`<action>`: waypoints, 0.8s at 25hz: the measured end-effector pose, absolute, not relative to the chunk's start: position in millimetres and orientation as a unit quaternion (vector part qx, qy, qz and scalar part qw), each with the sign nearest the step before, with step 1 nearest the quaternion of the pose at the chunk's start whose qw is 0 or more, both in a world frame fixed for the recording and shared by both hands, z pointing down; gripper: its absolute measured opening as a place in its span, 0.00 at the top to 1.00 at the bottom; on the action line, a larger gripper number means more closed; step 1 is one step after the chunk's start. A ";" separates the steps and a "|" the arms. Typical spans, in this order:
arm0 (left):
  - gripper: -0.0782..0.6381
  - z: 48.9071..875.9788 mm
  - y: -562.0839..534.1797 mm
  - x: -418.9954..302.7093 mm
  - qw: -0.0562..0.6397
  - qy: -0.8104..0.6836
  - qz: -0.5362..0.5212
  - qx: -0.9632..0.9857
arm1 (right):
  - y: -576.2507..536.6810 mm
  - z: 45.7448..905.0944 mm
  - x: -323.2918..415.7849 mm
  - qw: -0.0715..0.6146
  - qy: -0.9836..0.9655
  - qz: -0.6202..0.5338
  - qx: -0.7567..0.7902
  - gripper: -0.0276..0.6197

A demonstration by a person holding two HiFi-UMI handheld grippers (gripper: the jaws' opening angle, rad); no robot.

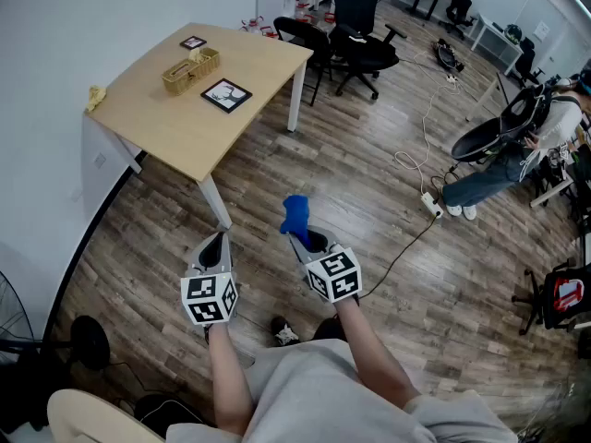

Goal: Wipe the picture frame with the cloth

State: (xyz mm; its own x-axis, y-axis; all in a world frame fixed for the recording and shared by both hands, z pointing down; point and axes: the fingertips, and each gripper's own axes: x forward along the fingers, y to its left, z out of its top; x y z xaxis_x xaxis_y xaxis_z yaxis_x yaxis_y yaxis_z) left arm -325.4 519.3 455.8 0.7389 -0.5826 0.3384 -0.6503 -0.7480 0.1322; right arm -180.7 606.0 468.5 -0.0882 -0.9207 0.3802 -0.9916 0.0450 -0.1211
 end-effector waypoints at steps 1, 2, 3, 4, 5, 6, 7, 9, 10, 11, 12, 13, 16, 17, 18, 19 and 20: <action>0.82 455.6 518.3 -326.1 0.122 -0.333 0.139 0.925 | 605.3 468.1 -182.3 0.101 -0.716 0.177 0.667 0.88; 0.82 455.4 517.6 -327.0 0.123 -0.332 0.138 0.925 | 604.9 467.7 -183.9 0.102 -0.716 0.177 0.667 0.88; 0.82 455.1 517.1 -328.2 0.124 -0.332 0.138 0.925 | 605.0 467.2 -185.5 0.103 -0.716 0.177 0.667 0.88; 0.82 454.7 516.9 -329.8 0.125 -0.331 0.137 0.925 | 605.5 466.7 -187.0 0.104 -0.716 0.177 0.668 0.88; 0.82 454.2 516.7 -331.4 0.126 -0.331 0.136 0.925 | 606.2 466.3 -187.9 0.105 -0.714 0.177 0.669 0.88; 0.82 453.9 516.8 -332.8 0.127 -0.331 0.135 0.925 | 607.1 466.5 -188.0 0.108 -0.712 0.176 0.671 0.88; 0.82 454.3 517.4 -333.8 0.128 -0.330 0.134 0.926 | 608.2 467.3 -187.0 0.111 -0.710 0.176 0.673 0.88; 0.82 456.9 517.8 -335.0 0.129 -0.328 0.135 0.926 | 609.5 469.2 -183.0 0.113 -0.703 0.177 0.680 0.88; 0.82 458.5 516.9 -335.5 0.130 -0.328 0.136 0.926 | 608.9 469.7 -180.9 0.110 -0.700 0.178 0.683 0.88; 0.82 460.0 515.2 -336.0 0.132 -0.329 0.136 0.925 | 607.4 469.6 -179.4 0.106 -0.698 0.179 0.685 0.88; 0.82 461.0 513.1 -336.5 0.133 -0.329 0.137 0.925 | 605.2 468.8 -178.5 0.101 -0.698 0.179 0.686 0.88; 0.82 461.4 510.8 -336.7 0.133 -0.330 0.137 0.924 | 602.6 467.5 -177.6 0.097 -0.699 0.178 0.686 0.88; 0.82 459.9 501.0 -335.0 0.132 -0.331 0.138 0.924 | 591.7 462.8 -173.3 0.090 -0.702 0.176 0.684 0.88; 0.82 459.2 495.8 -335.0 0.134 -0.334 0.137 0.923 | 586.8 462.1 -172.0 0.089 -0.703 0.176 0.683 0.88; 0.82 458.6 490.0 -335.5 0.135 -0.337 0.135 0.922 | 581.8 462.0 -171.0 0.088 -0.705 0.177 0.681 0.88; 0.82 458.0 484.2 -335.7 0.137 -0.340 0.134 0.921 | 577.0 462.2 -169.6 0.087 -0.706 0.178 0.679 0.88; 0.82 457.6 478.7 -335.2 0.138 -0.344 0.133 0.919 | 572.4 462.8 -167.4 0.086 -0.708 0.179 0.678 0.88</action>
State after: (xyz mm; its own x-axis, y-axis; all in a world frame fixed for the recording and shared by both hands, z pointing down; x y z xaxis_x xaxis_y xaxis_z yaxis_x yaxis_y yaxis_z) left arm -335.2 478.7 457.6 0.7284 -0.5950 0.3397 -0.6685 -0.7258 0.1623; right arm -167.4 572.4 462.8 -0.0663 -0.9285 0.3652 -0.9904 0.0168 -0.1371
